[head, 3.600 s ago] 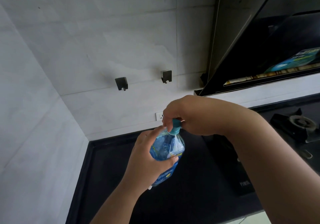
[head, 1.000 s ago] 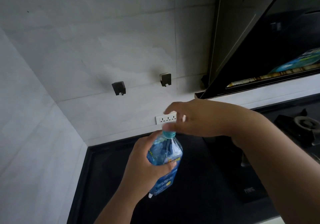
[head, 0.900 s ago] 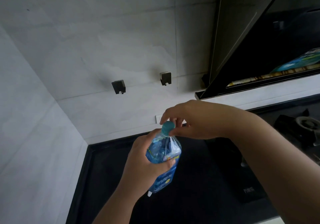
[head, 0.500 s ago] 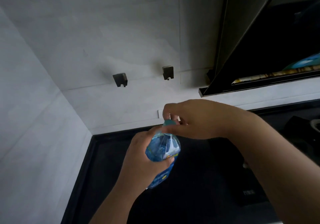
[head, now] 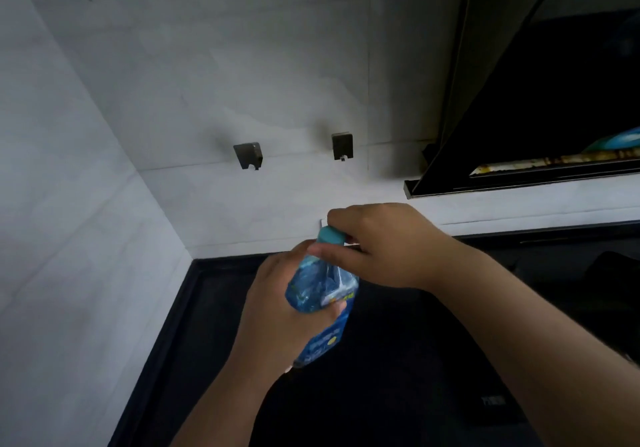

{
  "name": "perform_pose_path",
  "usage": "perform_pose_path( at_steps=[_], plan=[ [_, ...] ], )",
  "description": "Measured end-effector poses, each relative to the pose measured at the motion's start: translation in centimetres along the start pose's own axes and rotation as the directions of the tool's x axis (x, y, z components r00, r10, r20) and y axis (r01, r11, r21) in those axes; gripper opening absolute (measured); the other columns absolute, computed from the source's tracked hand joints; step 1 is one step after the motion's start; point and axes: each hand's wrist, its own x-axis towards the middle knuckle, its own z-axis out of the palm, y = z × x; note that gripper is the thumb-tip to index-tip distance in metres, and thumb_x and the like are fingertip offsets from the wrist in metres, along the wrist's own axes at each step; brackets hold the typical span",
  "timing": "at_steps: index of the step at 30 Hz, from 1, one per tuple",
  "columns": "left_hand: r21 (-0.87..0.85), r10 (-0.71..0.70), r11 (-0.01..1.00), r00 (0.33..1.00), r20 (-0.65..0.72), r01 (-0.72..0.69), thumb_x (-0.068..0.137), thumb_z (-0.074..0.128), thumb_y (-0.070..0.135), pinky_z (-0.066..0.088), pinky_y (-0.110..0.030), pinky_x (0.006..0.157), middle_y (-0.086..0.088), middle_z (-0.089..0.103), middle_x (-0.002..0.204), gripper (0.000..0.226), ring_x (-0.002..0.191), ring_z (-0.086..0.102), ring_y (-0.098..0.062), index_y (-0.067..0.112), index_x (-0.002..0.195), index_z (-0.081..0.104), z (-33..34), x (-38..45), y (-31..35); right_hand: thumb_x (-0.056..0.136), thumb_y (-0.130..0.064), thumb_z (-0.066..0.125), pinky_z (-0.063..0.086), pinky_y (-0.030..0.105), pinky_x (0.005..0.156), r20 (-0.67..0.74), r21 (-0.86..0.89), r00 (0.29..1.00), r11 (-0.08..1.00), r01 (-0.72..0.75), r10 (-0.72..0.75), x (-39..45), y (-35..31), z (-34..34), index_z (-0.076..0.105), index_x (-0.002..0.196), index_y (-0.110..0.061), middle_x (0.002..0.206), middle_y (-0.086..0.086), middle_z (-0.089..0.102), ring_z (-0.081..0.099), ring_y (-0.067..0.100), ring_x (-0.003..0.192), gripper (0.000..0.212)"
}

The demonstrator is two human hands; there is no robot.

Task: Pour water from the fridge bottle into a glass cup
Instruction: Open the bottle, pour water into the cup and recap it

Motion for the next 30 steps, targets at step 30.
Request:
perform_pose_path(
  at_steps=[30],
  plan=[
    [0.415,0.18,0.896,0.984,-0.014,-0.158,0.065,0.094,0.036,0.057,-0.041,0.091,0.016,0.05,0.121,0.083,0.115,0.05,-0.014,0.042,0.138,0.055,-2.5,1.9,-2.9,0.1,-0.072,0.027,0.041,0.032,0.061,0.104,-0.018,0.887,0.893,-0.45,0.449,1.6,-2.6,3.6,0.051,0.075,-0.018,0.078,-0.004,0.055,0.052,0.013,0.067,0.064]
  ],
)
